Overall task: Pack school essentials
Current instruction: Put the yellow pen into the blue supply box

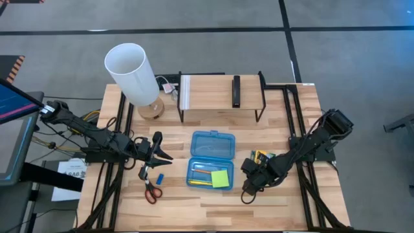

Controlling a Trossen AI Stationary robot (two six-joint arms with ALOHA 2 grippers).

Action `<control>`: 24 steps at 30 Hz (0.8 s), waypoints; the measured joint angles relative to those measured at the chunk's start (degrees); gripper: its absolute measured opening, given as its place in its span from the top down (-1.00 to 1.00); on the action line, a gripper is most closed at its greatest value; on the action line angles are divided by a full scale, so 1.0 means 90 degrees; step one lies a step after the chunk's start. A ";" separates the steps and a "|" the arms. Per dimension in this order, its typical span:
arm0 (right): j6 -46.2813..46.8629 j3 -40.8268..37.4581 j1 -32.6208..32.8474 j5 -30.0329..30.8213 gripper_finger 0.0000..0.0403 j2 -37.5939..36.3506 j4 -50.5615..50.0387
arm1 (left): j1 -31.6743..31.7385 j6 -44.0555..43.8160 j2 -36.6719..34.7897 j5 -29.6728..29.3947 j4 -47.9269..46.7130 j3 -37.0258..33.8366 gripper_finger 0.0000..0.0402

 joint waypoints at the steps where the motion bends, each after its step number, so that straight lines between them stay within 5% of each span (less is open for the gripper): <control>1: 0.0020 0.0000 0.0021 0.0037 0.92 -0.0046 0.0013 | 0.0002 0.0000 0.0000 0.0000 -0.0002 0.0000 0.75; 7: -0.0461 0.0131 -0.0084 0.0519 0.93 -0.0301 0.0441 | 0.0002 0.0000 0.0000 0.0000 0.0002 0.0000 0.75; 14: -0.2386 0.1000 -0.0756 0.0668 0.87 -0.0016 0.1444 | 0.0002 0.0000 0.0002 -0.0082 0.0005 0.0000 0.75; 24: -0.4381 0.2486 -0.1635 -0.0542 0.84 0.1643 0.1558 | 0.0002 -0.0002 0.0001 -0.0090 -0.0164 -0.0003 0.75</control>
